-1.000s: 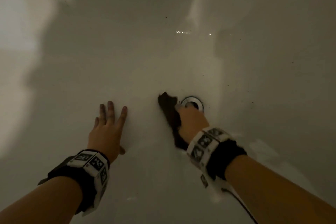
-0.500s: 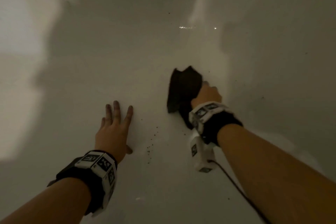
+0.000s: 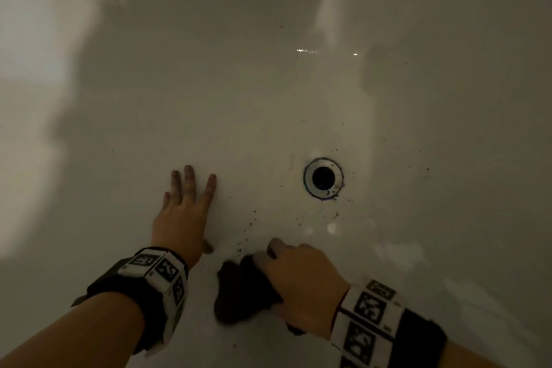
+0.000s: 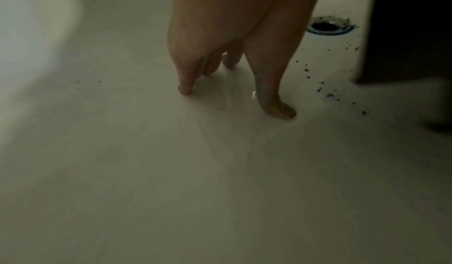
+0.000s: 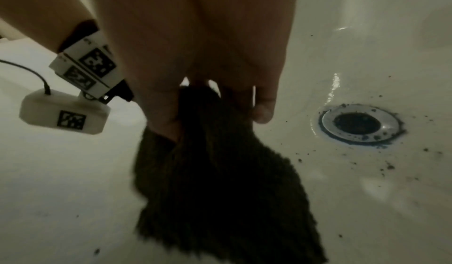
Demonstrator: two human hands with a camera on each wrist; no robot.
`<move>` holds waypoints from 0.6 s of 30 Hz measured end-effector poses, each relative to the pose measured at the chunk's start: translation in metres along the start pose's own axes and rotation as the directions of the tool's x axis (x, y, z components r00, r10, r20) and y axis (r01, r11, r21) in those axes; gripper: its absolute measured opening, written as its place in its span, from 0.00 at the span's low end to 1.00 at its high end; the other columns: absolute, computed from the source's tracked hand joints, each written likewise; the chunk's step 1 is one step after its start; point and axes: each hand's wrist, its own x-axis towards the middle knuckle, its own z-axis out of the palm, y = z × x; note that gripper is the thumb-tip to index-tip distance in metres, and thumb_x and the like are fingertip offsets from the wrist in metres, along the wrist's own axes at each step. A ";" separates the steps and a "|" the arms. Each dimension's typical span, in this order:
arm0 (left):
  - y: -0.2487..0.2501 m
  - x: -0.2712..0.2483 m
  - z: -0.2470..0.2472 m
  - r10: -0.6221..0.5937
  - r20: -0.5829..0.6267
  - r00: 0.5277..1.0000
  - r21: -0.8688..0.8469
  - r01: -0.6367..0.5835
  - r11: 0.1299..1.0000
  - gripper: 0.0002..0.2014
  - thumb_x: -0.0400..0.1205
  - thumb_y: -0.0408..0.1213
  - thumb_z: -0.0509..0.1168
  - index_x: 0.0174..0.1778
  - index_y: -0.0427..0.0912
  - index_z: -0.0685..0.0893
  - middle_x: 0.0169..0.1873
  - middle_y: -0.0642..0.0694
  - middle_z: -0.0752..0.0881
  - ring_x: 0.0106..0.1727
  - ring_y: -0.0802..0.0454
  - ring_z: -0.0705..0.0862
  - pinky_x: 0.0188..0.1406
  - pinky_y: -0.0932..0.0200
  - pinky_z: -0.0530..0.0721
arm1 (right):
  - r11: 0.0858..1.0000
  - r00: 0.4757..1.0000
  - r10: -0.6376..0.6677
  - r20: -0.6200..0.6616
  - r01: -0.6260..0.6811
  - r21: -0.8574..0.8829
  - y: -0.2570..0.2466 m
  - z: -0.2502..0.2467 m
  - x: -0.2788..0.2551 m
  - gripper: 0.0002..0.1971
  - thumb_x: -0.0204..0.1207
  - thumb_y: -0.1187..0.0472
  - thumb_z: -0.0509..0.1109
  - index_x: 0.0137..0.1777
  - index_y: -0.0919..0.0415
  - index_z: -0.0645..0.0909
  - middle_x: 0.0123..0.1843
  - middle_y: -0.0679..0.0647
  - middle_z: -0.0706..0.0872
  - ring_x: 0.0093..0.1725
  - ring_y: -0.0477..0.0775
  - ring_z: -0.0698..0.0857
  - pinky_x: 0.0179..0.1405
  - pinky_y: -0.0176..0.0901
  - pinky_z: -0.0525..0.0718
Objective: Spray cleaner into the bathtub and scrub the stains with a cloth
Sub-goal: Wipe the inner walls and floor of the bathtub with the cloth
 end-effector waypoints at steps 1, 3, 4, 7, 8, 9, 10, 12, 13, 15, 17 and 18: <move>0.000 0.000 0.001 0.003 -0.002 1.000 0.000 -0.003 1.000 0.61 0.73 0.49 0.73 0.78 0.44 0.25 0.76 0.34 0.25 0.79 0.34 0.30 0.80 0.48 0.46 | 1.000 0.999 0.024 -0.037 -0.024 -0.015 0.000 -0.002 -0.001 0.28 0.79 0.62 0.64 0.77 0.58 0.60 0.68 0.62 0.71 0.59 0.62 0.78 0.48 0.49 0.76; -0.001 0.001 0.002 0.002 -0.002 1.000 -0.002 -0.002 1.000 0.61 0.72 0.48 0.73 0.78 0.44 0.25 0.76 0.34 0.25 0.79 0.34 0.30 0.80 0.48 0.46 | 0.996 0.982 0.049 -0.181 -0.061 -0.060 0.007 -0.011 -0.005 0.38 0.73 0.61 0.70 0.79 0.53 0.55 0.66 0.63 0.72 0.51 0.62 0.82 0.43 0.49 0.81; 0.000 0.001 0.002 -0.002 -0.002 1.000 -0.005 0.002 1.000 0.61 0.72 0.48 0.74 0.77 0.45 0.24 0.76 0.34 0.25 0.79 0.35 0.30 0.80 0.48 0.46 | 0.993 0.960 0.040 -0.276 -0.070 -0.098 0.009 -0.019 -0.009 0.42 0.65 0.61 0.77 0.78 0.51 0.60 0.61 0.64 0.76 0.40 0.60 0.84 0.32 0.47 0.82; -0.001 0.001 0.003 -0.002 -0.006 1.000 0.000 0.002 1.000 0.61 0.72 0.49 0.73 0.77 0.45 0.25 0.76 0.34 0.25 0.79 0.34 0.30 0.80 0.48 0.46 | 0.982 0.869 -0.062 -0.490 -0.035 -0.185 0.006 -0.019 -0.017 0.37 0.48 0.62 0.82 0.63 0.47 0.82 0.42 0.61 0.85 0.19 0.54 0.78 0.10 0.38 0.74; -0.001 0.001 0.003 -0.001 -0.009 1.000 0.005 0.001 1.000 0.61 0.73 0.49 0.73 0.78 0.45 0.25 0.76 0.34 0.25 0.79 0.34 0.30 0.81 0.48 0.47 | 0.971 0.854 -0.095 -0.512 -0.034 -0.236 0.000 -0.011 -0.015 0.30 0.53 0.60 0.79 0.60 0.48 0.85 0.42 0.60 0.86 0.19 0.54 0.79 0.10 0.39 0.75; -0.001 0.000 0.002 0.000 -0.012 1.000 0.006 0.000 1.000 0.60 0.73 0.49 0.73 0.78 0.45 0.25 0.77 0.34 0.25 0.79 0.34 0.31 0.81 0.48 0.47 | 0.968 0.868 -0.066 -0.493 -0.065 -0.244 -0.010 0.001 -0.013 0.20 0.63 0.59 0.72 0.57 0.49 0.86 0.42 0.60 0.87 0.20 0.56 0.79 0.10 0.41 0.76; -0.001 0.000 0.002 0.001 -0.012 1.000 0.004 -0.001 1.000 0.60 0.73 0.49 0.73 0.78 0.45 0.25 0.77 0.34 0.25 0.79 0.34 0.31 0.81 0.48 0.47 | 0.971 0.904 0.016 -0.427 -0.115 -0.208 -0.020 0.015 -0.006 0.15 0.72 0.60 0.62 0.54 0.49 0.87 0.41 0.59 0.88 0.20 0.57 0.79 0.11 0.42 0.75; -0.001 -0.001 0.001 0.001 -0.005 1.000 -0.006 -0.001 1.000 0.61 0.73 0.48 0.73 0.78 0.45 0.25 0.76 0.34 0.25 0.79 0.35 0.30 0.81 0.48 0.46 | 0.969 0.962 0.225 -0.155 -0.238 -0.071 -0.034 0.057 0.016 0.24 0.77 0.58 0.47 0.51 0.49 0.88 0.38 0.58 0.89 0.19 0.62 0.79 0.10 0.46 0.75; -0.001 -0.001 0.002 0.002 -0.004 1.000 -0.009 -0.002 1.000 0.61 0.73 0.48 0.73 0.78 0.45 0.25 0.76 0.34 0.25 0.79 0.35 0.30 0.81 0.48 0.46 | 0.964 0.961 0.263 -0.081 -0.265 -0.018 -0.039 0.077 0.026 0.26 0.78 0.55 0.45 0.52 0.48 0.88 0.39 0.60 0.89 0.19 0.64 0.79 0.10 0.50 0.76; -0.002 0.001 0.002 0.004 -0.008 1.000 -0.008 -0.004 1.000 0.61 0.72 0.48 0.74 0.78 0.44 0.25 0.76 0.34 0.25 0.79 0.35 0.30 0.81 0.48 0.46 | 0.948 0.959 0.276 0.063 -0.282 0.145 -0.050 0.082 0.032 0.33 0.84 0.44 0.32 0.62 0.49 0.81 0.45 0.66 0.88 0.27 0.71 0.82 0.20 0.60 0.82; -0.002 0.002 0.002 0.011 -0.012 1.000 0.002 -0.011 1.000 0.61 0.72 0.49 0.73 0.78 0.44 0.25 0.76 0.34 0.25 0.79 0.34 0.30 0.81 0.48 0.47 | 0.907 0.951 0.291 0.101 -0.308 0.287 -0.057 0.083 0.033 0.48 0.66 0.28 0.25 0.70 0.55 0.68 0.56 0.73 0.82 0.44 0.74 0.85 0.43 0.67 0.83; -0.003 0.002 0.003 0.013 -0.011 1.000 0.005 -0.012 1.000 0.61 0.72 0.49 0.73 0.78 0.44 0.25 0.77 0.34 0.26 0.79 0.34 0.30 0.81 0.48 0.47 | 0.899 0.951 0.294 0.095 -0.309 0.312 -0.058 0.089 0.034 0.55 0.55 0.24 0.23 0.75 0.55 0.61 0.67 0.72 0.75 0.58 0.74 0.80 0.57 0.67 0.78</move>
